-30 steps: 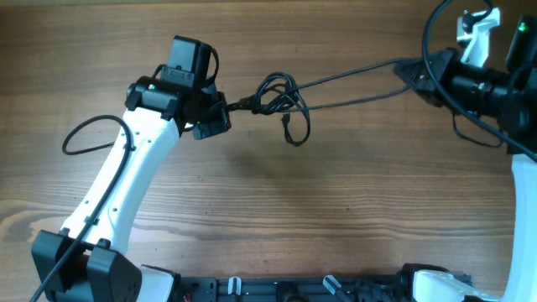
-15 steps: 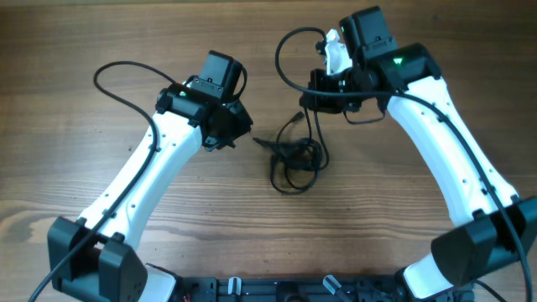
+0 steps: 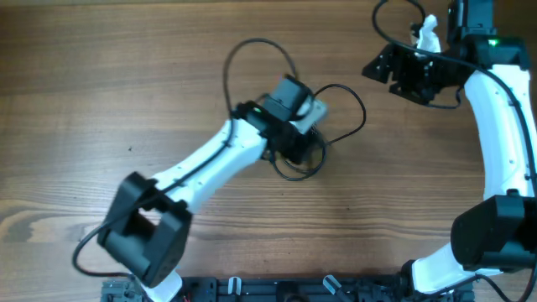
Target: Untangle cables
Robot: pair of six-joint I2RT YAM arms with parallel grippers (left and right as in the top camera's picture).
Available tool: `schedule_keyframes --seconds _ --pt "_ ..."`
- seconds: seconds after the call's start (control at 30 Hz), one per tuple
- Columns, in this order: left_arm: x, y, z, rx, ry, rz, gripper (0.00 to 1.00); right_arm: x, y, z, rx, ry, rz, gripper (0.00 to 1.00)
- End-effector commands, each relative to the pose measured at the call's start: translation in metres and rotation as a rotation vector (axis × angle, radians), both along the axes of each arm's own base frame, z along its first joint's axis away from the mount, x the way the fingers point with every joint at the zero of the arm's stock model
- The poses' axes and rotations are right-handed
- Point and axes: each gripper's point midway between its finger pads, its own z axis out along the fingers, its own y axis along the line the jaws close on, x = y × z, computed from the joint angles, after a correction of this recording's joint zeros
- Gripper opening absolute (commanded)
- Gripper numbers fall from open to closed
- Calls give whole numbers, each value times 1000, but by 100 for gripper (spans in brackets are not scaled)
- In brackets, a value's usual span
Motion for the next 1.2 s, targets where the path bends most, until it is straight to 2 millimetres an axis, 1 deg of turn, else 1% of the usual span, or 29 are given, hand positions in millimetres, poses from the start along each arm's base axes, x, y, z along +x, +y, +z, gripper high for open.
schedule_keyframes --seconds 0.0,0.07,0.13,0.17,0.2,0.23,0.27,0.3,0.33,0.37,0.4,0.43,0.47,0.5,0.53,0.6,0.67,0.7,0.73,0.83,0.87,0.9,0.93,1.0,1.03,1.1,1.17 --pt "12 5 -31 152 -95 -47 47 -3 6 0 4 -13 74 82" --pt "16 10 -49 199 -92 -36 46 -6 7 -1 5 2 75 82" --pt "21 18 -63 257 -102 -19 42 -8 7 -1 6 9 75 82" --pt "23 20 -69 276 -101 -12 38 -8 7 -1 6 10 75 82" --pt "22 20 -70 277 -98 -12 27 -8 7 -1 7 11 74 82" --pt "22 20 -70 276 -98 -13 21 -8 7 -1 7 11 74 82" --pt "22 20 -70 275 -98 -8 11 -8 8 -1 8 11 77 82" --pt "23 21 -70 269 -89 20 4 -8 10 -1 8 8 82 82" --pt "24 22 -69 255 -69 78 4 -8 14 -1 7 3 92 82" --pt "25 28 -65 246 -45 141 4 -8 19 0 6 0 106 81" --pt "27 31 -55 214 -2 181 4 -9 23 0 6 0 116 80" --pt "27 30 -41 142 65 192 4 -11 30 1 19 3 128 79" --pt "28 26 -20 24 155 192 4 -13 42 5 57 -3 158 77" --pt "32 24 8 -124 248 201 4 -15 55 9 89 -9 186 75" --pt "43 28 33 -259 337 280 4 -16 67 12 118 -12 201 74" --pt "63 44 69 -482 529 464 4 -15 90 22 170 -56 261 73" --pt "74 64 90 -635 692 571 4 -15 105 24 176 -76 286 73" --pt "75 71 103 -711 752 567 4 -14 119 28 180 -106 316 73" --pt "73 72 115 -770 792 535 4 -13 130 31 186 -127 333 72" --pt "61 67 147 -911 908 409 4 -7 167 40 195 -187 339 67" --pt "58 66 154 -938 931 380 4 -4 179 45 202 -211 335 65" --pt "56 66 158 -954 945 364 4 -2 185 46 197 -223 321 63" --pt "57 66 156 -949 937 367 4 0 190 47 190 -223 293 61" --pt "59 66 151 -930 920 387 4 5 193 45 167 -212 224 54" --pt "58 66 152 -929 921 386 4 7 194 45 158 -225 219 51" --pt "57 64 152 -926 923 380 4 14 188 39 111 -229 173 45" --pt "56 62 151 -924 903 361 4 19 190 32 103 -225 171 44"
